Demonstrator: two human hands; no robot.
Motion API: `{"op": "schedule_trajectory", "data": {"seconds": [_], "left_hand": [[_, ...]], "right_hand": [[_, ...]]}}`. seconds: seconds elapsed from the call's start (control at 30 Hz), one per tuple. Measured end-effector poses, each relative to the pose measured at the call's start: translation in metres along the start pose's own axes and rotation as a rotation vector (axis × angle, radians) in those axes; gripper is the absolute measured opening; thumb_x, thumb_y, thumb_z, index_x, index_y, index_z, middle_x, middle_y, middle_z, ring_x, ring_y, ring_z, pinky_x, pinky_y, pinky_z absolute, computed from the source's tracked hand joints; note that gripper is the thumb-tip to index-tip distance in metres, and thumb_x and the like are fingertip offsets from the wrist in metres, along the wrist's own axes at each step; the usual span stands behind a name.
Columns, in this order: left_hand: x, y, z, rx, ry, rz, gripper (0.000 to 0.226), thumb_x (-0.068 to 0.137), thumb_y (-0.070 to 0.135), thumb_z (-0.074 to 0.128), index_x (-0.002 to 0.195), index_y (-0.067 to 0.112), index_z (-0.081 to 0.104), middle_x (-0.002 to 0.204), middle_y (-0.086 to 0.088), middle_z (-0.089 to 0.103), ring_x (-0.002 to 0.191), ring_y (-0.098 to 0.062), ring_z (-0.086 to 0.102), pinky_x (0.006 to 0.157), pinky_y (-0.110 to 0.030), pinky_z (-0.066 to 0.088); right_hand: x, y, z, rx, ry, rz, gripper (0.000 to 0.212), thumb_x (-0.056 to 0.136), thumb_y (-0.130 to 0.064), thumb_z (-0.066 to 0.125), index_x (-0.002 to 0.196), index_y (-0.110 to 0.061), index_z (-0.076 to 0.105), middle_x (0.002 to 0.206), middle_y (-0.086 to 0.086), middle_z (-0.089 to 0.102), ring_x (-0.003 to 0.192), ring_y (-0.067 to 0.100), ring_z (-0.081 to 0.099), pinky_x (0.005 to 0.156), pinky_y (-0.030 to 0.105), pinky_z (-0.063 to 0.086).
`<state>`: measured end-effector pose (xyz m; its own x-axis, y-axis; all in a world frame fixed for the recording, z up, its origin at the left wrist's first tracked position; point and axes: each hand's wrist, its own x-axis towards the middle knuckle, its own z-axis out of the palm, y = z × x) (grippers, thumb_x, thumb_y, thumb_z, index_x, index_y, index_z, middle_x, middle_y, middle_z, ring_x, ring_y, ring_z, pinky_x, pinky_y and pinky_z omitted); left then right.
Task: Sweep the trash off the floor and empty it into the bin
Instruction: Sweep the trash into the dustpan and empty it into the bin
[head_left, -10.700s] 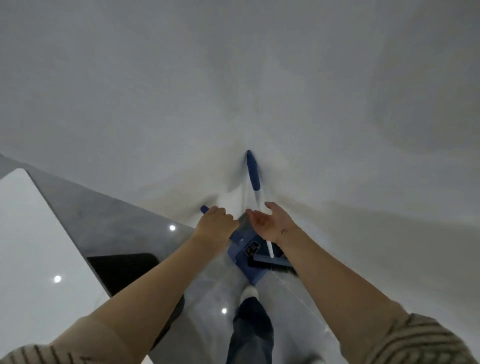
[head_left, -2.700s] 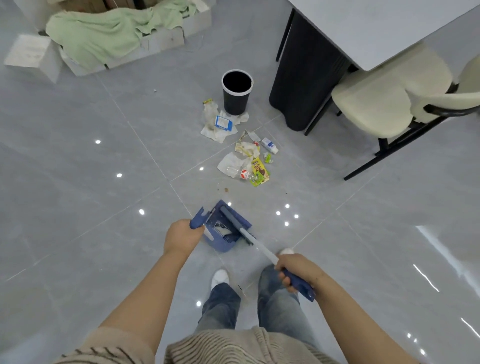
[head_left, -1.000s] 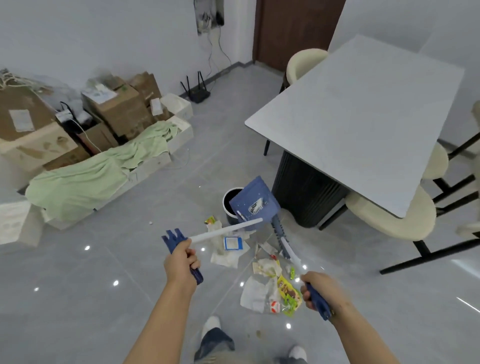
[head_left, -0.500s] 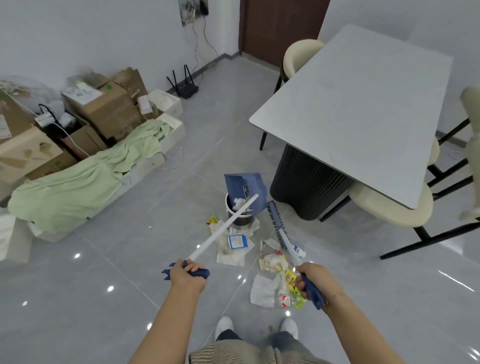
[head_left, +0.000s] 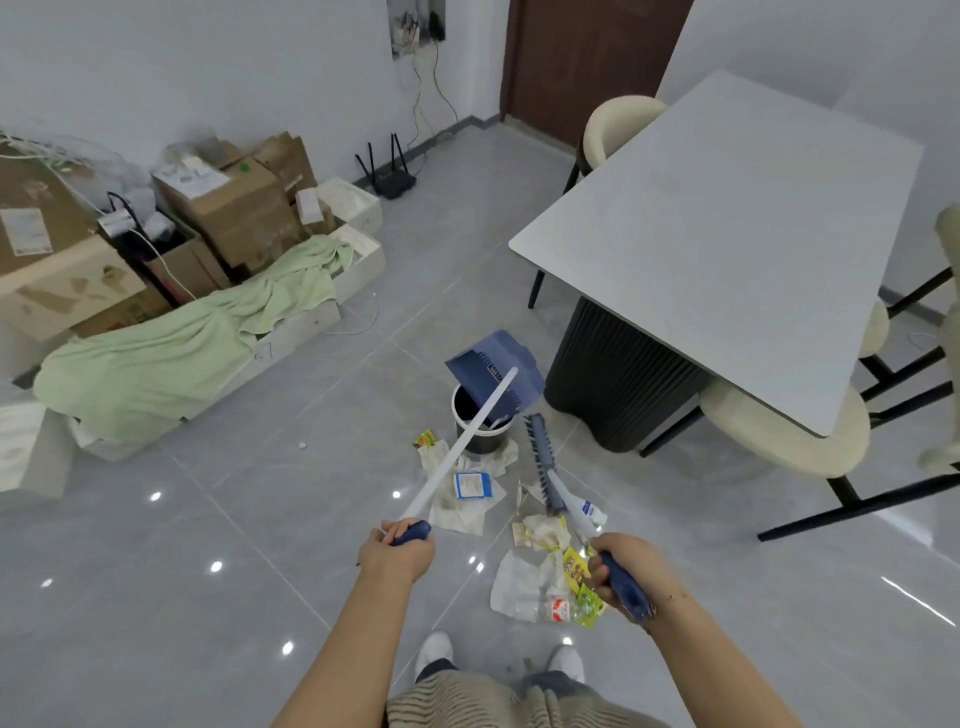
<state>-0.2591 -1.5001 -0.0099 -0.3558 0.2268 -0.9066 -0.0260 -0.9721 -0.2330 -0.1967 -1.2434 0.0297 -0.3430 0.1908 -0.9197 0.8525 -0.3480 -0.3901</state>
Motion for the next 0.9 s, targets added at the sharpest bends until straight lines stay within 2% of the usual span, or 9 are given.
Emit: {"op": "schedule_trajectory", "data": {"seconds": [0.13,0.3,0.4,0.5,0.6,0.7,0.8,0.83,0.9], "left_hand": [[0.0,-0.005,-0.004,-0.064,0.016,-0.01,0.044,0.099,0.02,0.041,0.055,0.019,0.035,0.027,0.001,0.026,0.022,-0.012,0.023,0.034,-0.015,0.017],[0.003,-0.009,-0.011,-0.013,0.031,0.026,0.039,0.099,0.023,0.04,0.06,0.019,0.041,0.028,0.003,0.03,0.024,-0.009,0.026,0.03,-0.015,0.017],[0.003,-0.015,-0.017,0.002,0.039,0.032,0.04,0.098,0.022,0.039,0.059,0.02,0.037,0.028,0.003,0.026,0.024,-0.009,0.026,0.031,-0.015,0.016],[-0.002,-0.025,-0.019,-0.056,0.056,0.029,0.042,0.097,0.015,0.038,0.056,0.019,0.032,0.027,-0.001,0.023,0.024,-0.012,0.022,0.035,-0.015,0.016],[0.0,-0.028,-0.021,-0.14,0.089,0.034,0.04,0.097,0.013,0.041,0.057,0.018,0.037,0.026,-0.003,0.024,0.034,-0.01,0.019,0.037,-0.016,0.017],[0.003,-0.028,-0.022,-0.115,0.09,0.039,0.041,0.098,0.017,0.04,0.057,0.019,0.036,0.027,-0.001,0.024,0.025,-0.011,0.021,0.034,-0.015,0.017],[0.003,-0.032,-0.015,-0.091,0.081,0.039,0.041,0.096,0.012,0.038,0.056,0.018,0.03,0.028,-0.001,0.022,0.021,-0.014,0.019,0.034,-0.016,0.018],[0.002,-0.034,-0.014,-0.088,0.083,0.038,0.04,0.094,0.008,0.037,0.056,0.017,0.027,0.028,-0.002,0.021,0.023,-0.014,0.018,0.035,-0.016,0.018],[-0.003,-0.036,-0.013,-0.066,0.06,0.038,0.034,0.083,-0.002,0.033,0.057,0.016,0.024,0.028,-0.003,0.019,0.023,-0.014,0.017,0.036,-0.015,0.015]], "right_hand": [[-0.003,-0.001,-0.008,-0.027,-0.008,0.005,0.012,0.097,-0.01,0.042,0.092,-0.001,0.048,0.057,0.007,0.042,0.029,0.01,0.036,0.03,0.015,0.032],[-0.005,-0.001,-0.015,-0.057,0.0,0.015,0.012,0.096,-0.011,0.043,0.092,-0.001,0.049,0.057,0.007,0.043,0.029,0.009,0.036,0.032,0.015,0.032],[-0.003,-0.004,-0.02,-0.061,0.001,0.015,0.013,0.097,-0.011,0.043,0.09,-0.001,0.049,0.057,0.007,0.043,0.03,0.009,0.035,0.032,0.014,0.031],[0.0,-0.008,-0.02,-0.119,0.01,0.064,0.023,0.098,-0.012,0.041,0.078,-0.004,0.047,0.058,0.006,0.041,0.032,0.01,0.033,0.032,0.013,0.03],[0.005,-0.01,-0.019,-0.151,0.006,0.075,0.029,0.098,-0.014,0.041,0.07,-0.009,0.045,0.057,0.005,0.04,0.038,0.011,0.033,0.033,0.015,0.03],[0.007,-0.01,-0.02,-0.159,0.006,0.09,0.025,0.097,-0.015,0.041,0.074,-0.008,0.045,0.056,0.005,0.04,0.036,0.01,0.032,0.033,0.015,0.028],[0.006,-0.014,-0.02,-0.094,-0.015,0.051,0.009,0.096,-0.011,0.043,0.091,-0.006,0.048,0.057,0.005,0.041,0.03,0.008,0.035,0.03,0.014,0.03],[0.006,-0.016,-0.019,-0.09,-0.01,0.053,0.012,0.097,-0.011,0.042,0.105,-0.006,0.049,0.058,0.006,0.04,0.029,0.008,0.035,0.03,0.013,0.03],[0.01,-0.019,-0.018,-0.102,-0.013,0.05,0.032,0.097,-0.011,0.041,0.128,-0.001,0.045,0.059,0.007,0.04,0.029,0.009,0.034,0.03,0.013,0.029]]}}
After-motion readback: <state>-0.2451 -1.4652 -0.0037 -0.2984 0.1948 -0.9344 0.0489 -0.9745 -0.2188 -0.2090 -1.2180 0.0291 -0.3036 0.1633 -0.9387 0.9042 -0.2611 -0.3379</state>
